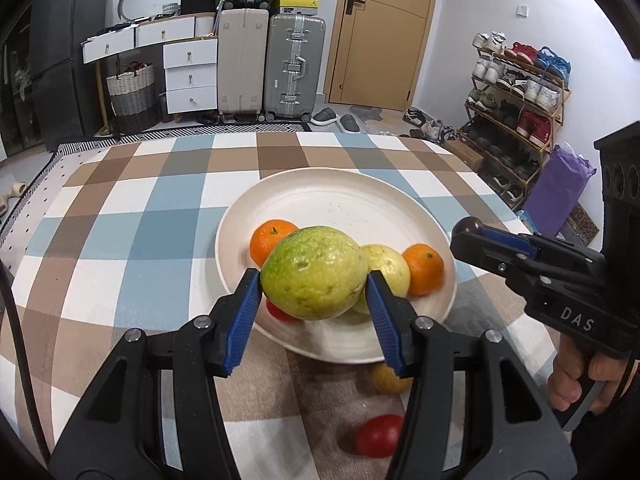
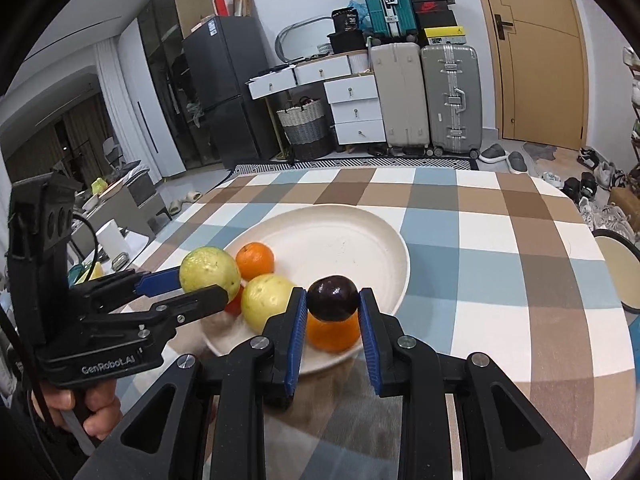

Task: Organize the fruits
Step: 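Carry the plum and green fruit over the white plate and open both grippers, then withdraw both grippers from the plate toward the loose fruits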

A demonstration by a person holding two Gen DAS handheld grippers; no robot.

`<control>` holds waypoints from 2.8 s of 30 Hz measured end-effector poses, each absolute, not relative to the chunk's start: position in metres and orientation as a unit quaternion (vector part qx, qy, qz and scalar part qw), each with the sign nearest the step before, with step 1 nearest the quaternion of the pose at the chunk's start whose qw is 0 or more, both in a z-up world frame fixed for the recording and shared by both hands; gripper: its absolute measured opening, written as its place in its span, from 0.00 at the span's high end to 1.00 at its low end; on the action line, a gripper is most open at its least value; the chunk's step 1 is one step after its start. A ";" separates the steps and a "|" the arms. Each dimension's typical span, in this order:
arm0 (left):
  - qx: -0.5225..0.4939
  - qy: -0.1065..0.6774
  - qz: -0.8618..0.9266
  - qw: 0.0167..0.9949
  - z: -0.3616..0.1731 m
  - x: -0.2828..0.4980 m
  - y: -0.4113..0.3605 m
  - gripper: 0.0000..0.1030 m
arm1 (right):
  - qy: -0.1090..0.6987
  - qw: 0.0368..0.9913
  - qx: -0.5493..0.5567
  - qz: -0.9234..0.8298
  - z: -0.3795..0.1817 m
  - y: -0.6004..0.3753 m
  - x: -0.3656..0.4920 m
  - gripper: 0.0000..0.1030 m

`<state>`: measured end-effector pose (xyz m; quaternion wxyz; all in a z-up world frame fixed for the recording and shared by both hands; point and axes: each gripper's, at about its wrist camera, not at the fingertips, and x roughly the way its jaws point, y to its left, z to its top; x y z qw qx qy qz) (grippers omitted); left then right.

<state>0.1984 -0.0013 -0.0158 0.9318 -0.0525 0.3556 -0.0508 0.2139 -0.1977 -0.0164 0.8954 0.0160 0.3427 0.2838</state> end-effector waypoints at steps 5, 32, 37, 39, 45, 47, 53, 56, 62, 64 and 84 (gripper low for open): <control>-0.046 0.352 -0.040 0.934 -0.017 0.206 0.000 0.50 | 0.347 0.896 0.025 0.276 -0.018 -0.193 0.228 0.74; -0.064 0.343 -0.046 0.936 -0.020 0.214 0.011 0.50 | 0.310 0.912 0.014 0.268 -0.022 -0.181 0.229 0.50; -0.070 0.344 -0.049 0.935 -0.020 0.215 0.013 0.50 | 0.295 0.919 0.016 0.261 -0.019 -0.183 0.225 0.35; -0.071 0.344 -0.047 0.935 -0.020 0.215 0.014 0.50 | 0.292 0.920 0.019 0.260 -0.018 -0.184 0.224 0.33; -0.080 0.350 -0.044 0.932 -0.022 0.215 0.017 0.38 | 0.284 0.923 0.030 0.259 -0.017 -0.191 0.222 0.16; -0.081 0.348 -0.041 0.933 -0.021 0.213 0.018 0.33 | 0.289 0.921 0.030 0.258 -0.018 -0.191 0.223 0.16; -0.086 0.341 -0.035 0.935 -0.018 0.207 0.022 0.17 | 0.289 0.922 0.035 0.255 -0.018 -0.194 0.221 0.11; -0.084 0.343 -0.032 0.935 -0.017 0.203 0.023 0.07 | 0.297 0.920 0.033 0.253 -0.019 -0.195 0.220 0.04; -0.080 0.337 -0.019 0.938 -0.016 0.185 0.025 0.01 | 0.300 0.921 0.028 0.248 -0.019 -0.199 0.210 0.00; -0.078 0.337 -0.016 0.938 -0.015 0.180 0.026 0.01 | 0.301 0.920 0.027 0.251 -0.019 -0.199 0.207 0.00; -0.063 0.346 -0.025 0.936 -0.022 0.123 0.022 0.01 | 0.344 0.898 0.005 0.276 -0.029 -0.206 0.171 0.00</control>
